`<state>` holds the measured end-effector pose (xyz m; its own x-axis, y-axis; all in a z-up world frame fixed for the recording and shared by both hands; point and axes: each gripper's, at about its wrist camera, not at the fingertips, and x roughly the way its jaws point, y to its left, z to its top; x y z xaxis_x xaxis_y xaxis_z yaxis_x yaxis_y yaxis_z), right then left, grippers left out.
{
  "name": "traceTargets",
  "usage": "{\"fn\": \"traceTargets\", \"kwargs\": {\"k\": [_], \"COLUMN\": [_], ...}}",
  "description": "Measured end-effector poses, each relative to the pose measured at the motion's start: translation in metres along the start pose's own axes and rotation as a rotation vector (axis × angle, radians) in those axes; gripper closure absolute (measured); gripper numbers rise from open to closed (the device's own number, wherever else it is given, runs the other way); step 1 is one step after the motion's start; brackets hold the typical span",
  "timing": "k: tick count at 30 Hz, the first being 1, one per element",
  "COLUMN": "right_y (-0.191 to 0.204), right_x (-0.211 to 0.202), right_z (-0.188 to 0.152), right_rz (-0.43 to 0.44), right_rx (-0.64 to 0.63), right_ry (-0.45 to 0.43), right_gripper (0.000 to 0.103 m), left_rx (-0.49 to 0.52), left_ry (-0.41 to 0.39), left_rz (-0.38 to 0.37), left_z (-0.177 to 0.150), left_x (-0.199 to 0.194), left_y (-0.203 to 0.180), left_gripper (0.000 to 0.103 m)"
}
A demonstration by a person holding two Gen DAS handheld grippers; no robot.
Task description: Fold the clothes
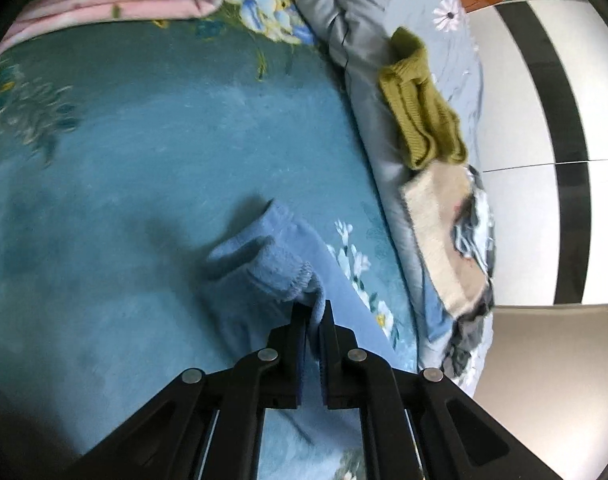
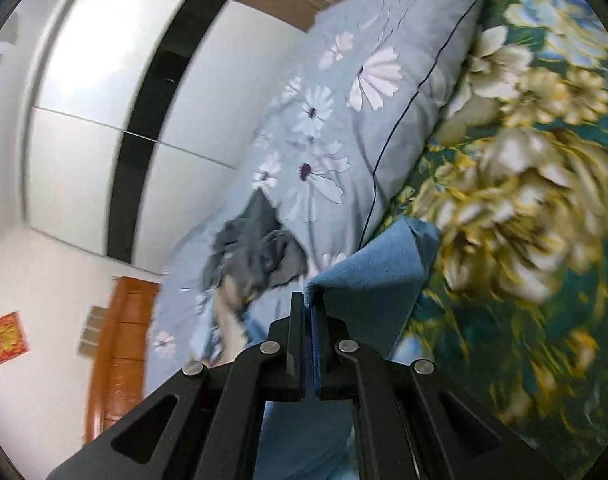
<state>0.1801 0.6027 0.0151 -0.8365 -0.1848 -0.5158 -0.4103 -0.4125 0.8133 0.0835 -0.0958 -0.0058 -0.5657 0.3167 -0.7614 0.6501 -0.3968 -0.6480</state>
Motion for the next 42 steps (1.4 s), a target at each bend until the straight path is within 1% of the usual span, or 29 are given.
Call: {"fn": "traceTargets", "kwargs": {"k": [3, 6, 7, 11, 13, 15, 16, 18, 20, 22, 23, 26, 27, 28, 29, 30, 31, 32, 35, 36, 38, 39, 40, 42], "right_y": [0.015, 0.025, 0.029, 0.04, 0.042, 0.039, 0.037, 0.033, 0.031, 0.031, 0.031, 0.031, 0.031, 0.03, 0.029, 0.029, 0.028, 0.027, 0.02, 0.014, -0.003, -0.011, -0.019, -0.026], "right_x": [0.053, 0.089, 0.098, 0.121, 0.127, 0.131, 0.132, 0.134, 0.136, 0.138, 0.138, 0.14, 0.14, 0.139, 0.136, 0.133, 0.13, 0.126, 0.111, 0.107, 0.099, 0.098, 0.098, 0.1], "right_z": [0.015, 0.017, 0.018, 0.021, 0.021, 0.02, 0.02, 0.019, 0.018, 0.017, 0.017, 0.017, 0.017, 0.018, 0.019, 0.02, 0.021, 0.022, 0.023, 0.023, 0.019, 0.015, 0.011, 0.003], "right_rz": [-0.096, -0.161, -0.181, -0.227, -0.266, -0.284, -0.288, -0.295, -0.298, -0.303, -0.307, -0.311, -0.313, -0.315, -0.31, -0.305, -0.3, -0.295, -0.29, -0.302, -0.325, -0.314, -0.302, -0.27], "right_rx": [-0.016, -0.04, -0.053, -0.078, -0.107, -0.115, -0.114, -0.114, -0.12, -0.129, -0.134, -0.142, -0.145, -0.146, -0.146, -0.146, -0.147, -0.148, -0.163, -0.164, -0.148, -0.125, -0.102, -0.082], "right_ry": [0.026, 0.049, 0.051, 0.051, 0.06, 0.067, 0.069, 0.075, 0.082, 0.085, 0.086, 0.091, 0.092, 0.089, 0.081, 0.072, 0.063, 0.055, 0.044, 0.044, 0.048, 0.06, 0.072, 0.092], "right_gripper": [0.101, 0.101, 0.101, 0.101, 0.101, 0.101, 0.101, 0.101, 0.099, 0.099, 0.099, 0.099, 0.098, 0.089, 0.082, 0.066, 0.059, 0.057, 0.057, 0.057, 0.057, 0.057, 0.057, 0.057], "left_rx": [0.045, 0.098, 0.112, 0.145, 0.148, 0.149, 0.158, 0.193, 0.224, 0.245, 0.24, 0.187, 0.153, 0.12, 0.08, 0.033, -0.014, -0.034, 0.012, 0.019, 0.0, -0.008, -0.01, -0.009], "left_ry": [0.031, 0.051, 0.06, 0.078, 0.097, 0.111, 0.124, 0.14, 0.127, 0.097, 0.079, 0.032, 0.034, 0.037, 0.048, 0.071, 0.094, 0.108, 0.114, 0.12, 0.154, 0.17, 0.17, 0.138], "left_rz": [0.038, 0.079, 0.079, 0.091, 0.082, 0.068, 0.051, 0.003, -0.022, -0.035, -0.032, 0.016, 0.044, 0.072, 0.082, 0.068, 0.054, 0.059, 0.127, 0.129, 0.11, 0.11, 0.114, 0.109], "left_z": [0.015, 0.029, 0.032, 0.041, 0.043, 0.044, 0.044, 0.042, 0.039, 0.036, 0.035, 0.031, 0.029, 0.026, 0.024, 0.023, 0.022, 0.021, 0.015, 0.012, 0.002, -0.003, -0.007, -0.011], "left_x": [0.022, 0.042, 0.047, 0.068, 0.076, 0.081, 0.082, 0.077, 0.068, 0.054, 0.048, 0.033, 0.032, 0.031, 0.032, 0.035, 0.037, 0.04, 0.045, 0.047, 0.057, 0.063, 0.067, 0.067], "left_y": [-0.007, -0.018, -0.021, -0.024, -0.021, -0.021, -0.021, -0.024, -0.026, -0.022, -0.017, 0.009, 0.021, 0.033, 0.043, 0.05, 0.057, 0.06, 0.054, 0.052, 0.054, 0.056, 0.058, 0.058], "left_gripper": [0.096, 0.095, 0.095, 0.093, 0.093, 0.09, 0.083, 0.058, 0.052, 0.048, 0.045, 0.043, 0.042, 0.042, 0.042, 0.042, 0.042, 0.042, 0.042, 0.042, 0.042, 0.042, 0.042, 0.042]}}
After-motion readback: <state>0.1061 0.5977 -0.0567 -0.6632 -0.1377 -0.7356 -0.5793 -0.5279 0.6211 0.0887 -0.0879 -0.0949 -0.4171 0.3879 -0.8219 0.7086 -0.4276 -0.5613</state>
